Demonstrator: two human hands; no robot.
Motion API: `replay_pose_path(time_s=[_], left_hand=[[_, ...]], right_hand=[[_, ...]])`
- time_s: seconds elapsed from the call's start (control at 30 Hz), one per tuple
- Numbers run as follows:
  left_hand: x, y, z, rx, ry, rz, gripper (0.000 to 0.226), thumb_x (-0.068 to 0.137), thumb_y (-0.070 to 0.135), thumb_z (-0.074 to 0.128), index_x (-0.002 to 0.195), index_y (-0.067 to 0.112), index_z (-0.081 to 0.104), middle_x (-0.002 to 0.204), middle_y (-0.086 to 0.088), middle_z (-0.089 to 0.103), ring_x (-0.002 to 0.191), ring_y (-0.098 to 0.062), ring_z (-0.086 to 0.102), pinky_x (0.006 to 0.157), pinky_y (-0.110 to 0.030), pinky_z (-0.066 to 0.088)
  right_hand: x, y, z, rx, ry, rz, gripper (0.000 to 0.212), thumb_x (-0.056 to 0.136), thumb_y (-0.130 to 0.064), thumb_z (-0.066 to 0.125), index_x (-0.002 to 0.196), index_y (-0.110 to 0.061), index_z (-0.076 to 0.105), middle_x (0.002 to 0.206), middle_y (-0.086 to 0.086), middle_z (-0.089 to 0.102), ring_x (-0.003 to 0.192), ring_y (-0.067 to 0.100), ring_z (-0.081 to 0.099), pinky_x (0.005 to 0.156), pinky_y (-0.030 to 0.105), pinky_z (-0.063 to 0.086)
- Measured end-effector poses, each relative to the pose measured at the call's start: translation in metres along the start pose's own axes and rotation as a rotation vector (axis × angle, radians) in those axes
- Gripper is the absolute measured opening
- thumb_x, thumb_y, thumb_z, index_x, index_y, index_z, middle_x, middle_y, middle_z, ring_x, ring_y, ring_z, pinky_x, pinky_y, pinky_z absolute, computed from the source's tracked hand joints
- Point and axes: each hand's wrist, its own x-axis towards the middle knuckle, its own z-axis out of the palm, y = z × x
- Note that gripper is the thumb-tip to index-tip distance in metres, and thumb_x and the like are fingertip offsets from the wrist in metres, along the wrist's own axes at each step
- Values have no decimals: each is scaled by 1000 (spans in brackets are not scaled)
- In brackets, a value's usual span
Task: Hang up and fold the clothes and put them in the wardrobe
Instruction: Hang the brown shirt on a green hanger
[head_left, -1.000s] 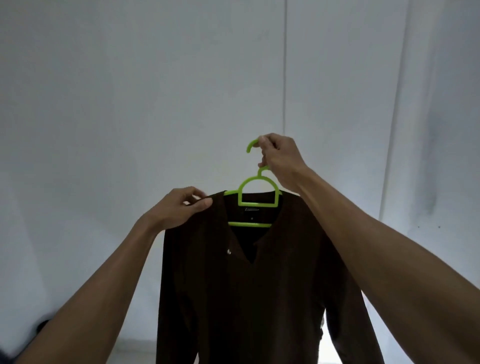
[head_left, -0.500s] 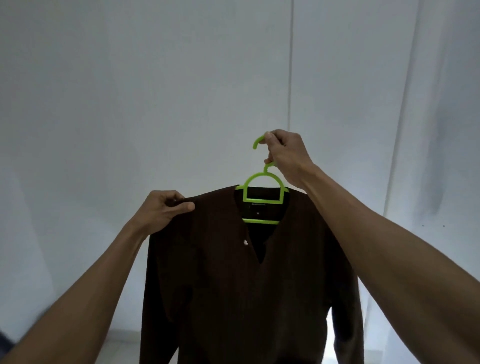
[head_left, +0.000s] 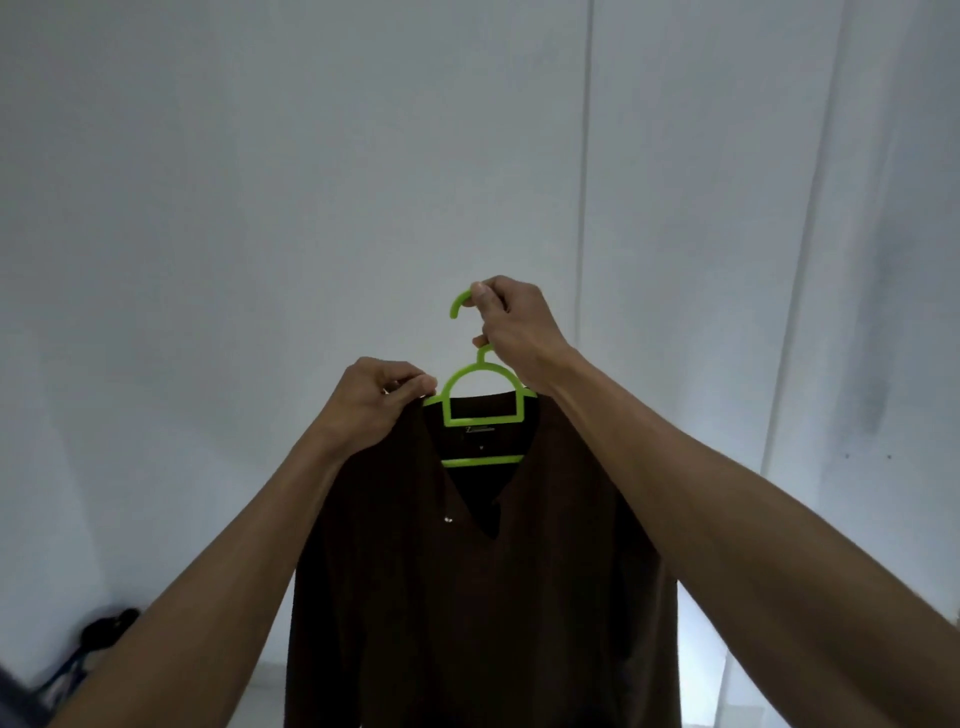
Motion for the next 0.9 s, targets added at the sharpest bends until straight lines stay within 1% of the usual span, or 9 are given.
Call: replay_pose_path(time_s=[0.07, 0.13, 0.2, 0.3, 0.4, 0.6, 0.73, 0.83, 0.9], left_hand=[[5, 2, 3, 5, -6, 0, 25, 95, 39, 63, 87, 21, 78, 79, 2, 74, 76, -17, 67, 71, -31, 50], [4, -3, -1, 26, -25, -23, 29, 94, 44, 60, 89, 21, 77, 79, -1, 73, 76, -21, 68, 72, -38, 53], [-1, -11, -5, 21, -57, -27, 26, 96, 42, 60, 96, 23, 77, 84, 1, 74, 80, -19, 70, 76, -42, 56], [-3, -7, 1, -13, -19, 2, 22, 97, 33, 61, 103, 22, 78, 91, 9, 76, 86, -6, 71, 81, -35, 56], [1, 1, 8, -26, 6, -8, 21, 97, 33, 62, 101, 21, 79, 88, 7, 76, 84, -9, 70, 79, -35, 55], [4, 5, 14, -71, 38, -15, 21, 96, 32, 63, 103, 20, 79, 90, 11, 76, 83, -1, 70, 76, -26, 54], [5, 6, 15, -89, 23, -28, 21, 97, 31, 62, 102, 18, 79, 90, 9, 76, 84, -3, 70, 77, -26, 55], [4, -4, 5, -73, 38, -74, 21, 97, 30, 62, 97, 17, 78, 87, 5, 76, 84, -8, 70, 78, -31, 54], [3, -13, -4, -64, 50, -106, 21, 97, 30, 62, 97, 17, 78, 88, 3, 76, 86, -11, 71, 80, -34, 55]], right_hand=[[2, -2, 3, 2, 16, -3, 30, 107, -28, 45, 115, -8, 66, 96, 5, 65, 78, 18, 65, 54, 11, 48], [6, -7, -3, -11, 27, 0, 30, 107, -28, 45, 115, -8, 66, 88, 0, 61, 74, 16, 64, 60, 16, 51], [12, -11, -11, -5, 36, 3, 31, 107, -28, 45, 116, -6, 66, 80, -7, 54, 68, 11, 61, 67, 24, 55], [14, -12, -15, 12, 60, -5, 31, 107, -27, 45, 116, -4, 65, 79, -14, 51, 66, 7, 56, 75, 29, 60], [12, -11, -11, 33, 74, -3, 32, 107, -27, 45, 116, -3, 64, 78, -13, 51, 69, 8, 56, 75, 29, 60], [16, -9, -8, 71, 97, -17, 30, 107, -26, 46, 112, -2, 65, 75, -13, 49, 64, 7, 50, 75, 31, 60], [13, -6, -17, 100, 5, -20, 28, 106, -26, 49, 119, -8, 64, 82, -2, 55, 70, 10, 56, 78, 31, 59], [13, 10, -44, -160, -71, -13, 38, 100, -34, 58, 135, -20, 57, 111, 0, 66, 93, 13, 67, 89, 32, 54], [7, 25, -66, -370, -172, 68, 38, 96, -35, 64, 131, -20, 61, 115, 2, 69, 99, 16, 68, 94, 33, 52]])
